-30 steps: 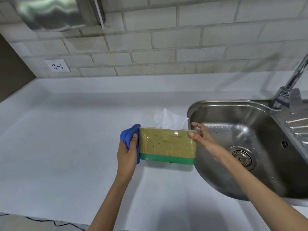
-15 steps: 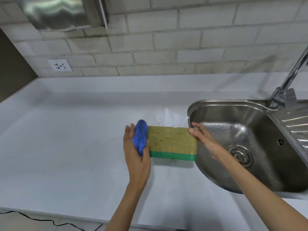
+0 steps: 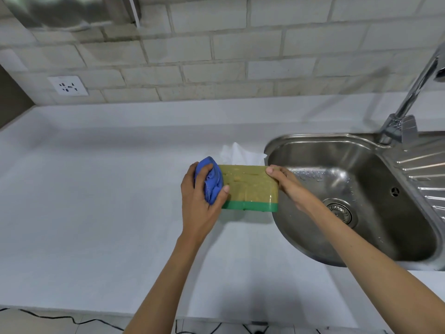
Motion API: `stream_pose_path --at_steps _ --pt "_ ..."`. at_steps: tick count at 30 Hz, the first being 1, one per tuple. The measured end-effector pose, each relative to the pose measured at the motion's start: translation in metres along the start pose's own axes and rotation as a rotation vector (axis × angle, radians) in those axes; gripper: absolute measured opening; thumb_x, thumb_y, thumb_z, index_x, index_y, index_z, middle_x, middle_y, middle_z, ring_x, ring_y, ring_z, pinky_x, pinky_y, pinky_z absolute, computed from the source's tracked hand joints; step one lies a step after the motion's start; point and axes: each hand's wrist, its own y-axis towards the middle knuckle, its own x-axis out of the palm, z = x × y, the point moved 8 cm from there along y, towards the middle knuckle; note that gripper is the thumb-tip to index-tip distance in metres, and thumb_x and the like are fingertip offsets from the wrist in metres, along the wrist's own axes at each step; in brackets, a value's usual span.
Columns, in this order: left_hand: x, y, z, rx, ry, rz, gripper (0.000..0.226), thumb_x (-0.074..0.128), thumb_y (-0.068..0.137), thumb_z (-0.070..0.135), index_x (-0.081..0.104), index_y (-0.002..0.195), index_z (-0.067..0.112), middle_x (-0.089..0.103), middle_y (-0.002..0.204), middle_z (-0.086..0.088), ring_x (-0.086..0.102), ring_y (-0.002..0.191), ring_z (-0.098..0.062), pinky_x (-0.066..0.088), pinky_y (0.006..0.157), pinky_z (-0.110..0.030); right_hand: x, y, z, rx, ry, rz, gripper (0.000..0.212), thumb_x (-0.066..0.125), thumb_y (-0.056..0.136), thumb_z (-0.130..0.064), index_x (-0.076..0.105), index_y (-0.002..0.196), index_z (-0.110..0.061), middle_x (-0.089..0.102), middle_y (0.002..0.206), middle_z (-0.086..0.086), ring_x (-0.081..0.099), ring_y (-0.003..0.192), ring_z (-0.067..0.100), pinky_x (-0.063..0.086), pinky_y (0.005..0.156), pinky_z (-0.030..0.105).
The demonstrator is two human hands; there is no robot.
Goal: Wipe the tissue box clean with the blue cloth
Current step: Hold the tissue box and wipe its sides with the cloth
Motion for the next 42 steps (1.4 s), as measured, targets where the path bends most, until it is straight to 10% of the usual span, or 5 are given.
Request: stream_pose_path --at_steps 5,15,23,37,42 --pt "0.003 0.013 0.002 -0.054 0.000 0.058 0.046 0.048 0.087 0.045 0.049 0.123 0.018 0.046 0.128 0.001 0.046 0.117 -0.016 0.042 0.097 -0.030 -0.001 0.006 -0.001 -0.011 -0.024 0.001 0.035 0.055 0.088 -0.035 0.058 0.111 -0.009 0.054 0.074 -0.008 0.054 0.052 -0.006 0.041 0.064 0.016" --pt "-0.003 -0.011 -0.013 0.098 0.081 -0.128 0.065 0.054 0.089 0.013 0.020 0.142 0.029 0.023 0.151 0.002 0.029 0.136 -0.010 0.026 0.111 -0.013 -0.002 0.009 -0.007 -0.025 0.020 0.030 0.012 0.058 0.087 -0.029 0.059 0.080 -0.020 0.062 0.054 -0.018 0.057 0.056 -0.004 0.045 0.062 0.014" --pt "0.014 0.015 0.015 0.168 0.346 -0.122 0.061 0.049 0.084 0.023 0.039 0.140 0.003 0.038 0.148 -0.020 0.031 0.136 -0.044 0.030 0.110 -0.048 0.004 0.012 -0.009 -0.007 0.024 0.017 0.014 0.057 0.087 -0.032 0.064 0.082 -0.021 0.061 0.061 -0.011 0.057 0.058 0.003 0.048 0.060 0.015" --pt "0.017 -0.009 0.018 0.428 0.496 -0.218 0.053 0.057 0.081 0.019 0.052 0.133 0.007 0.049 0.140 -0.020 0.031 0.135 -0.034 0.039 0.103 -0.054 -0.002 0.017 -0.005 0.020 0.034 0.019 0.028 0.062 0.083 -0.034 0.068 0.103 -0.015 0.053 0.045 -0.014 0.042 0.042 0.003 0.037 0.055 0.024" --pt "0.009 0.014 0.012 0.145 0.378 -0.105 0.058 0.064 0.081 0.007 0.048 0.136 0.008 0.040 0.147 -0.018 0.033 0.135 -0.042 0.039 0.106 -0.048 -0.002 0.018 -0.007 0.019 0.036 0.023 0.021 0.066 0.080 -0.035 0.072 0.091 -0.019 0.057 0.052 -0.009 0.042 0.052 0.010 0.040 0.061 0.027"
